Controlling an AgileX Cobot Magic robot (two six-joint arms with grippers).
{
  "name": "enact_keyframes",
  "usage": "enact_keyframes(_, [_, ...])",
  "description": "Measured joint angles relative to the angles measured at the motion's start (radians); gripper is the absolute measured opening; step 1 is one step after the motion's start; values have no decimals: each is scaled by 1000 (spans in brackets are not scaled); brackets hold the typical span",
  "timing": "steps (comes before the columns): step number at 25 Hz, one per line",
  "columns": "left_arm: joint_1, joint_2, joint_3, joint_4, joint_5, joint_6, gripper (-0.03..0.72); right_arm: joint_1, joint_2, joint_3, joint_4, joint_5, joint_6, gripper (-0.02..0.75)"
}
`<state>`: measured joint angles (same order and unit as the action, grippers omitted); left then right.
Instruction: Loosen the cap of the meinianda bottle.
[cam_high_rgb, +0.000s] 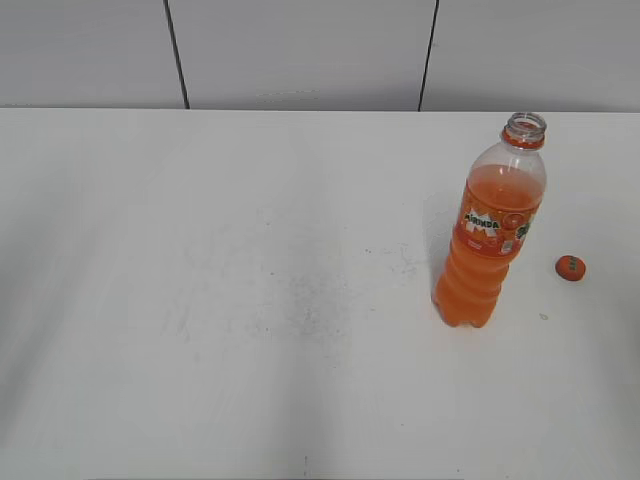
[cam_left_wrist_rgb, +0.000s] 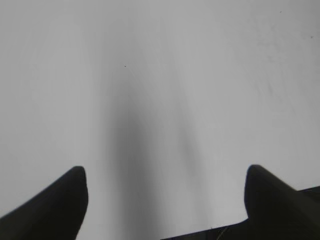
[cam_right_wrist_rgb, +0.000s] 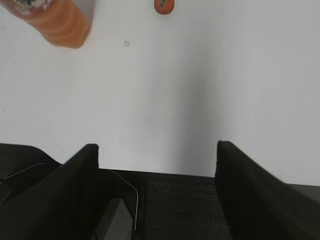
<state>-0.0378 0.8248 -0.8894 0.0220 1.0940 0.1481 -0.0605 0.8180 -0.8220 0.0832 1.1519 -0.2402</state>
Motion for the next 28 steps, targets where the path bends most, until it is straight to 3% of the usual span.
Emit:
enact_keyframes(12, [0,-485,286,-28,7,-43,581,37,-317,278,5,-61,-1,537])
enact_keyframes(22, [0,-801,319,-38,-41,-67,581,38,-517,379,49,-118,-1,536])
enact_keyframes(28, [0,-831,320,-39,-53,-70,552,38,-697,379,53,-123,-1,536])
